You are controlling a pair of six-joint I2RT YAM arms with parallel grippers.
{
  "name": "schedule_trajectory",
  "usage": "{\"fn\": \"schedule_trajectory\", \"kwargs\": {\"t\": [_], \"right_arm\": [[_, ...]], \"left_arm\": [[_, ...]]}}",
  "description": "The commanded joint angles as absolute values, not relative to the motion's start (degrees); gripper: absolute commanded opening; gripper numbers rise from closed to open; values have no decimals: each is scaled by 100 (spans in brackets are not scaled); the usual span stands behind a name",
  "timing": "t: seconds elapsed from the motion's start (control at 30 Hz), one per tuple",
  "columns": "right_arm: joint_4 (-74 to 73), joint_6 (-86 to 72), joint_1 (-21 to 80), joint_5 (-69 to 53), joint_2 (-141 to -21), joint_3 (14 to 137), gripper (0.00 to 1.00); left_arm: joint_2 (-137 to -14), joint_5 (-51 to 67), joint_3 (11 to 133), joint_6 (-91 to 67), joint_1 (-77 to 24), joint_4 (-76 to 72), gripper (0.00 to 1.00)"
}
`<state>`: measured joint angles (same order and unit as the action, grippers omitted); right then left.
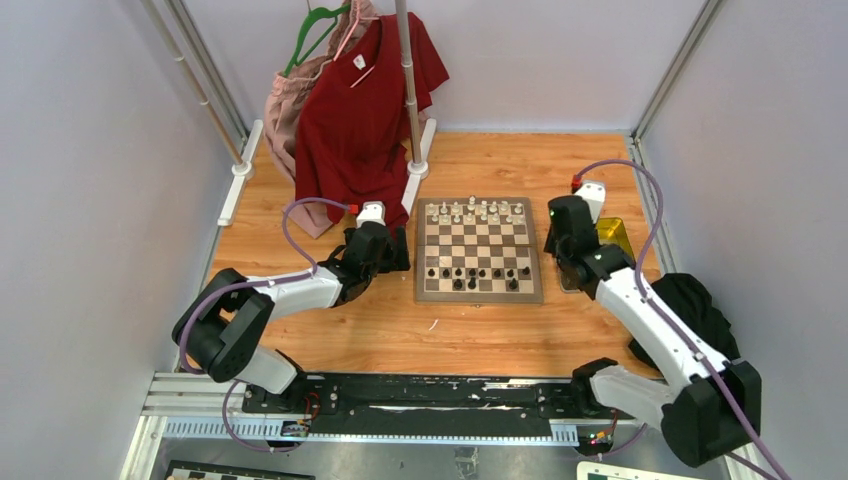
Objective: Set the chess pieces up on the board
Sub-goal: Pick up the chess piece from the storage box.
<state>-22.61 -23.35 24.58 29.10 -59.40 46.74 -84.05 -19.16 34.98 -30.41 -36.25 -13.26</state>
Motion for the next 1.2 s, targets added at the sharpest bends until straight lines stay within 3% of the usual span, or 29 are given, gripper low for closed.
{"fn": "schedule_trajectory", "kwargs": {"t": [0.0,0.5,1.17], "right_arm": [[-2023,-2210,1447,2832,-6467,4971,42],[-1034,-2335,-414,1989,-8524,5308,45],[-520,-2302,-692,1510,-9735,5926,45]], "left_arm": [[-8440,-1917,3527,-3040,-3657,-1500,94],[-8539,-1882,3533,-3052,-3662,-1541,94],[-8903,-1863,3638,-3040,-3664,-1582,94]]}}
